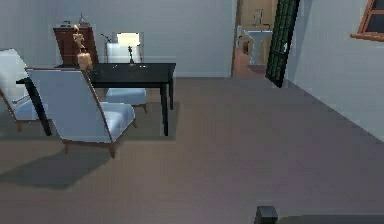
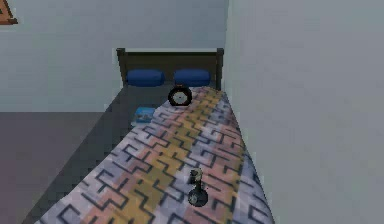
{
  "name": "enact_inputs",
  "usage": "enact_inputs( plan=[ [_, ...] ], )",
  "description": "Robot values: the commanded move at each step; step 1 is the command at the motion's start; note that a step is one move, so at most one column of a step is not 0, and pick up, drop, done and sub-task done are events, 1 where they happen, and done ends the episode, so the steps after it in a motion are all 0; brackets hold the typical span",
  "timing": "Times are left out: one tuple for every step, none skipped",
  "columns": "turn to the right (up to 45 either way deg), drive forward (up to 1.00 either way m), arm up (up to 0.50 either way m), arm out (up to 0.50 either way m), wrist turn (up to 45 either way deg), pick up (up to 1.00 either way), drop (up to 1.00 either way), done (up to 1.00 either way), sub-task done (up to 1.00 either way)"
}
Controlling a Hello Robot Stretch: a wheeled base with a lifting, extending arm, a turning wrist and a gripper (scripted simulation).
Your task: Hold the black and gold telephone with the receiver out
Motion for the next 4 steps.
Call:
enact_inputs(
  plan=[
    [0.0, 0.00, 0.50, 0.00, 0.0, 0.00, 0.00, 0.00, 0.00],
    [0.0, 0.00, 0.16, 0.00, 0.0, 0.00, 0.00, 0.00, 0.00],
    [0.0, 0.00, 0.00, 0.30, 0.0, 0.00, 0.00, 0.00, 0.00],
    [0.0, 0.00, 0.00, 0.00, 45.0, 0.00, 0.00, 0.00, 0.00]
  ],
)
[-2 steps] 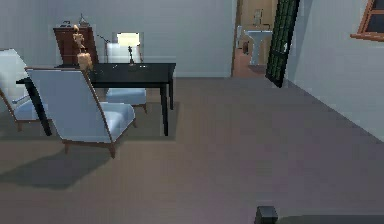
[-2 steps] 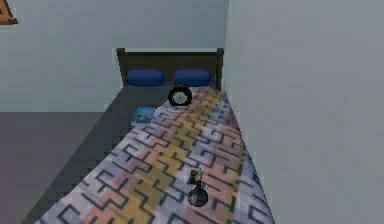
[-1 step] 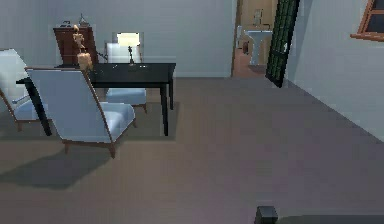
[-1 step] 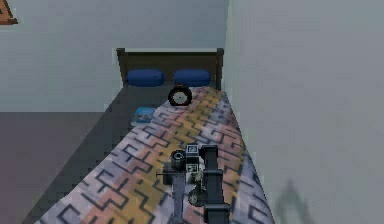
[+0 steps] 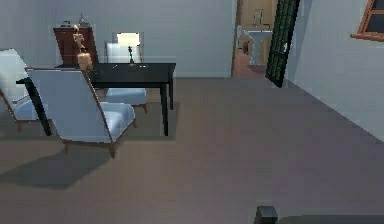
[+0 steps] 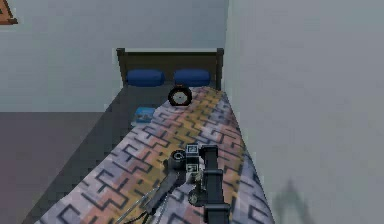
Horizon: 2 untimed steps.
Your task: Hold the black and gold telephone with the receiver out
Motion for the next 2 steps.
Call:
enact_inputs(
  plan=[
    [0.0, 0.00, 0.00, 0.00, 45.0, 0.00, 0.00, 0.00, 0.00],
    [0.0, 0.00, 0.00, 0.00, 45.0, 0.00, 0.00, 0.00, 0.00]
  ],
)
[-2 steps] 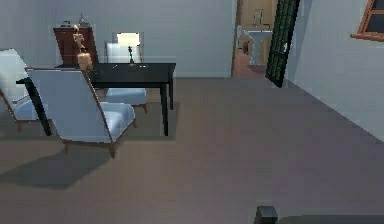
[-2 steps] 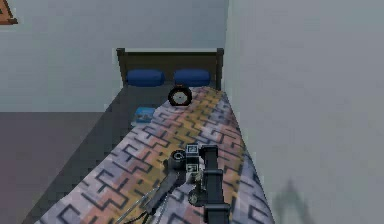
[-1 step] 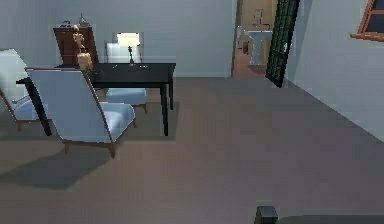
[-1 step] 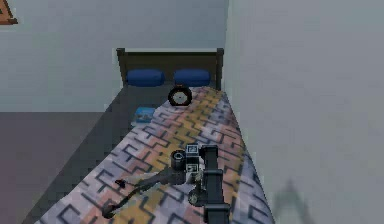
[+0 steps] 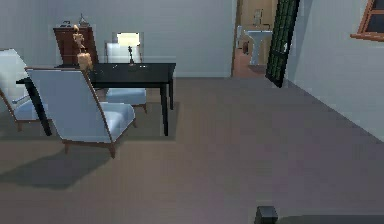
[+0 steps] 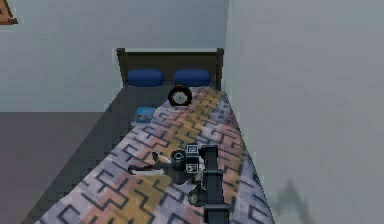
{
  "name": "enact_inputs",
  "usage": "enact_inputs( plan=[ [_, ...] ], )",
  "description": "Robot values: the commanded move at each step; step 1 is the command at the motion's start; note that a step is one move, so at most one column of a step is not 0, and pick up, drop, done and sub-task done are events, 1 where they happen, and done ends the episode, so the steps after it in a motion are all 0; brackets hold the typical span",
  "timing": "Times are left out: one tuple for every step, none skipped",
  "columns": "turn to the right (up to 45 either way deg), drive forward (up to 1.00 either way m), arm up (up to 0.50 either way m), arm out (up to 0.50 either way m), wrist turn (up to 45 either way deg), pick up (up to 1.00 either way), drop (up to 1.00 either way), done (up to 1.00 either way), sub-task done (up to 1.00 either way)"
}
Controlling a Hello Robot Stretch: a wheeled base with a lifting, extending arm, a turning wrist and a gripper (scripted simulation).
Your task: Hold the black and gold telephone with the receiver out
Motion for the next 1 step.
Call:
enact_inputs(
  plan=[
    [0.0, 0.00, 0.00, 0.00, 45.0, 0.00, 0.00, 0.00, 0.00]
  ],
)
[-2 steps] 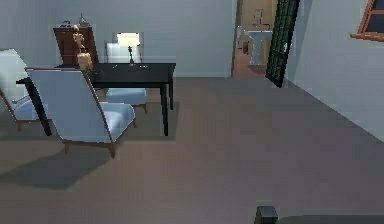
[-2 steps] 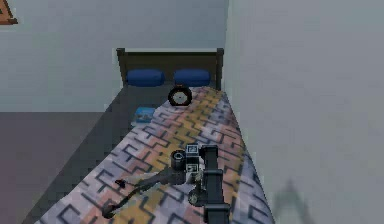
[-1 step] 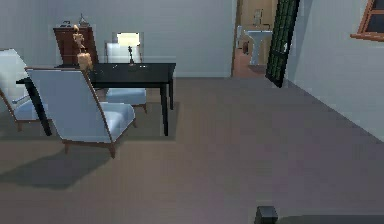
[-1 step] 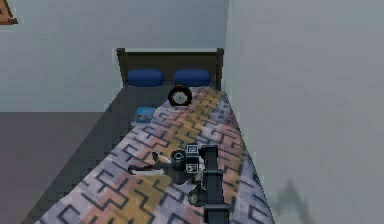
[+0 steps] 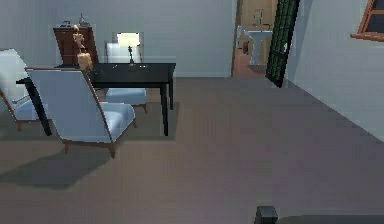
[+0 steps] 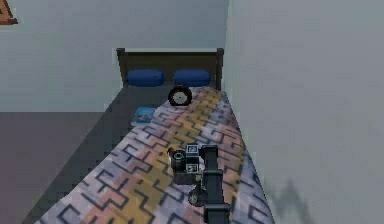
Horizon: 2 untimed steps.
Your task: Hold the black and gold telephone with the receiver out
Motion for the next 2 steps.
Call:
enact_inputs(
  plan=[
    [0.0, 0.00, 0.00, 0.00, 18.0, 0.00, 0.00, 0.00, 0.00],
    [0.0, 0.00, -0.30, 0.00, 0.0, 0.00, 0.00, 0.00, 0.00]
  ],
)
